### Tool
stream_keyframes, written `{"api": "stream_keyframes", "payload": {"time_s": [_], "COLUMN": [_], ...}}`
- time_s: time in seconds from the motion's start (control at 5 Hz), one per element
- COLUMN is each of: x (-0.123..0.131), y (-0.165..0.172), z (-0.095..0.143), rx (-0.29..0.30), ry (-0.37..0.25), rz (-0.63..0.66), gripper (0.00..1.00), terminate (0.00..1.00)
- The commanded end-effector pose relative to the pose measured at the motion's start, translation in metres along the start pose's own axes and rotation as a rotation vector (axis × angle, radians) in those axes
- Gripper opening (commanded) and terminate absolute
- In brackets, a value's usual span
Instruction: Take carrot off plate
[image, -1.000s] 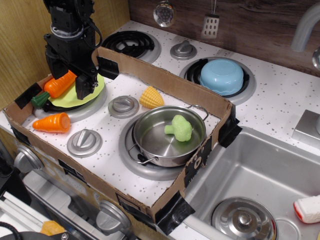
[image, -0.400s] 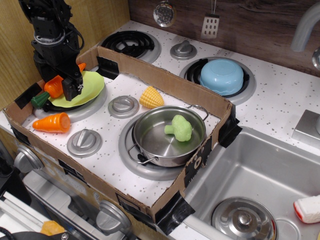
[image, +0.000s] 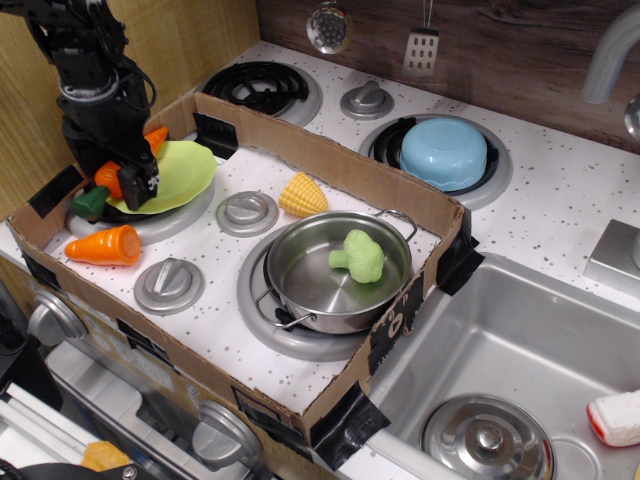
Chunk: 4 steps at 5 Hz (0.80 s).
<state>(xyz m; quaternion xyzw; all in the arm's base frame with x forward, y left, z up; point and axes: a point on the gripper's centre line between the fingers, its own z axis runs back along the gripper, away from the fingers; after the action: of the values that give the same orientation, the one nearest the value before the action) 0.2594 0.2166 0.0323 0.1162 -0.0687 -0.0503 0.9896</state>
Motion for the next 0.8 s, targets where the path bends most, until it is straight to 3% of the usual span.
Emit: {"api": "stream_keyframes", "payload": {"time_s": [0.0, 0.2, 0.6], "x": [0.004, 0.005, 0.018], "y": [0.016, 0.019, 0.023], "z": [0.004, 0.004, 0.017], "rx": [-0.010, 0.001, 0.122], "ry": [-0.034, -0.032, -0.073], "rz": [0.024, 0.019, -0.049], "gripper": [1.00, 0.00, 0.00], "terminate": [0.00, 0.00, 0.00]}}
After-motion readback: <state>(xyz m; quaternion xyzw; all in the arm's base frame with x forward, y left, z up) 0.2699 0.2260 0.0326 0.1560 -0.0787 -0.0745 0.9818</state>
